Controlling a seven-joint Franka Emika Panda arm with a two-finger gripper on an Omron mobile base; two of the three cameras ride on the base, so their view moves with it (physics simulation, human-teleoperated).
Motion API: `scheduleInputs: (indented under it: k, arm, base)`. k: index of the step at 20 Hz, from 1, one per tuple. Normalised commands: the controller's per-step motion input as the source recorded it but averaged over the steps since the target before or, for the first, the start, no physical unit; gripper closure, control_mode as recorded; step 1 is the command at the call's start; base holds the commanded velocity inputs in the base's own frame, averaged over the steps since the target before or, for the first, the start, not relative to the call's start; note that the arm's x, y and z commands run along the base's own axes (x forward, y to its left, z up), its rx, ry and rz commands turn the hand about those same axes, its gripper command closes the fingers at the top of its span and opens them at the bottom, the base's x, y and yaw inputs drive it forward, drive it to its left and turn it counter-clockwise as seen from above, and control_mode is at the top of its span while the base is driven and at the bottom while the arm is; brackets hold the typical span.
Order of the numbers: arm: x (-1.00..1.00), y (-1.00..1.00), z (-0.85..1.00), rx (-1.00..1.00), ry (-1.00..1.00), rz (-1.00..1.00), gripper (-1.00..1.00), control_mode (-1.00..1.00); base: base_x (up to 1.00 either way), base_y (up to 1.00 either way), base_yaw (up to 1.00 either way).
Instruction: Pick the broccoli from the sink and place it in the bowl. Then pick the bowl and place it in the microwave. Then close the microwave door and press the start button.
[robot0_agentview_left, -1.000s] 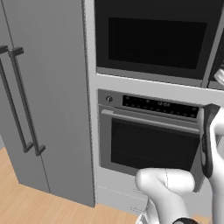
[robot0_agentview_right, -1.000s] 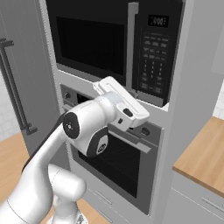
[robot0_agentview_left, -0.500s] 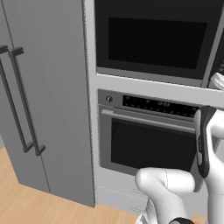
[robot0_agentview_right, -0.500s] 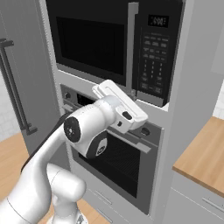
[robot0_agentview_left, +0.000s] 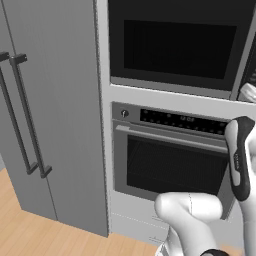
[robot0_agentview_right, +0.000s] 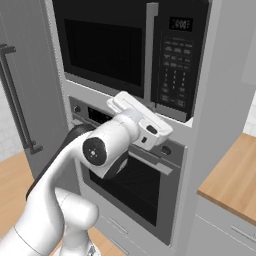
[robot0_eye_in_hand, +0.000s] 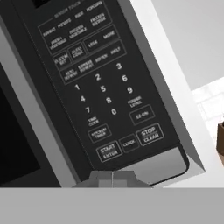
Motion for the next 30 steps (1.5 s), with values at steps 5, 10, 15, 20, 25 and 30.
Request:
scheduleInputs:
  k: [5, 10, 15, 20, 25, 30]
  arm:
    - [0.12, 0.01, 0.09, 0.00, 0.00, 0.03, 1.00, -1.00]
    - [0.33, 0.00, 0.00, 0.00, 0.05, 0.01, 1.00, -1.00]
    - [0.23, 0.00, -0.01, 0.00, 0.04, 0.01, 1.00, -1.00]
    - [0.14, -0.18, 0.00, 0.00, 0.00, 0.02, 1.00, -1.00]
    - [0.12, -0.03, -0.03, 0.00, 0.00, 0.01, 1.00, -1.00]
    - [0.20, 0.00, -0.10, 0.00, 0.00, 0.00, 1.00, -1.00]
  base:
    - [0.00, 0.00, 0.00]
    - [0.00, 0.00, 0.00]
    - [0.00, 0.00, 0.00]
    - [0.00, 0.00, 0.00]
    - [0.00, 0.00, 0.00]
    - [0.00, 0.00, 0.00]
